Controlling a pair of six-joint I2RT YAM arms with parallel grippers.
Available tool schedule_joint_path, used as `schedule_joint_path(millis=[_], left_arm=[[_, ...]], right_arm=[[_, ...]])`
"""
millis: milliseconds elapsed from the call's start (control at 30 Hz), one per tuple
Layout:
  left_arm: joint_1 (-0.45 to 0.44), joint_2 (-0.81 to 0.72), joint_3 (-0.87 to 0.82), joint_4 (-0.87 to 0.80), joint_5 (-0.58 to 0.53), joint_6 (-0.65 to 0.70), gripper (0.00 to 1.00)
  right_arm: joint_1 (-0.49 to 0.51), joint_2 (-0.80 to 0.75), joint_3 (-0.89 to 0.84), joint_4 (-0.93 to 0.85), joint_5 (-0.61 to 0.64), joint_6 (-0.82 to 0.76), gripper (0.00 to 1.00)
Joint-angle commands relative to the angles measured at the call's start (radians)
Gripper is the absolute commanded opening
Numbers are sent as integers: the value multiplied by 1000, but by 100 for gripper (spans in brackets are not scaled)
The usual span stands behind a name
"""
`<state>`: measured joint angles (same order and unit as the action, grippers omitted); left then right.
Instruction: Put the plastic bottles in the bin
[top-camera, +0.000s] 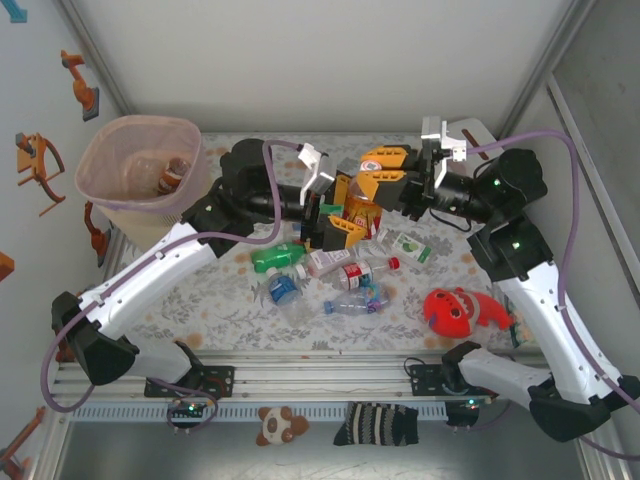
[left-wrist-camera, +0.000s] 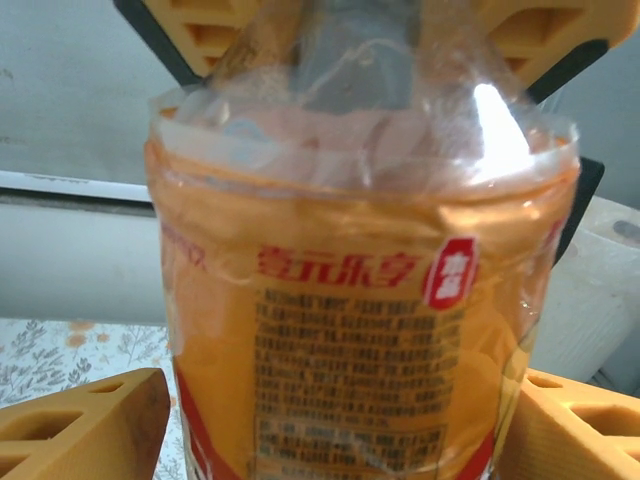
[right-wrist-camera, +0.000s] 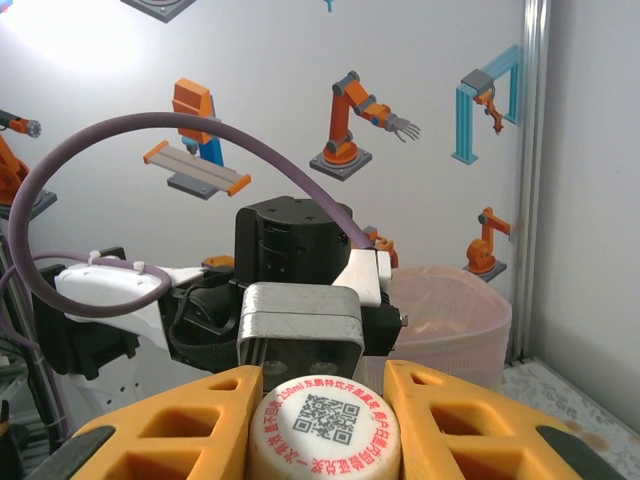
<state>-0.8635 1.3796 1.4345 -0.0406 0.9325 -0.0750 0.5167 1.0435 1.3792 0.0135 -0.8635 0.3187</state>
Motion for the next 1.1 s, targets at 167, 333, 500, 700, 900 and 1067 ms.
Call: schedule_joint_path(millis=[167,333,500,700,900,1067], left_arm=[[-3,-11,23,74,57,-28,77],[-3,5,38,87,87,-51,68],[-4,6,38,86,88,-46,65],[-3,-2,41,55,66,-20,59],[6,-30,41,-3,22,20,56],[31,-74,23,-56,-50,44,56]], right_arm=[[11,-17,26,30,-9,13,2],[13,-16,27,29,-7,12,2],[14,-17,29,25,-1,9,3],[14,-20,28,13,13,4,13],[14,-32,47,-56,66,-33,51],[15,-64,67,-168,161,-106,75]])
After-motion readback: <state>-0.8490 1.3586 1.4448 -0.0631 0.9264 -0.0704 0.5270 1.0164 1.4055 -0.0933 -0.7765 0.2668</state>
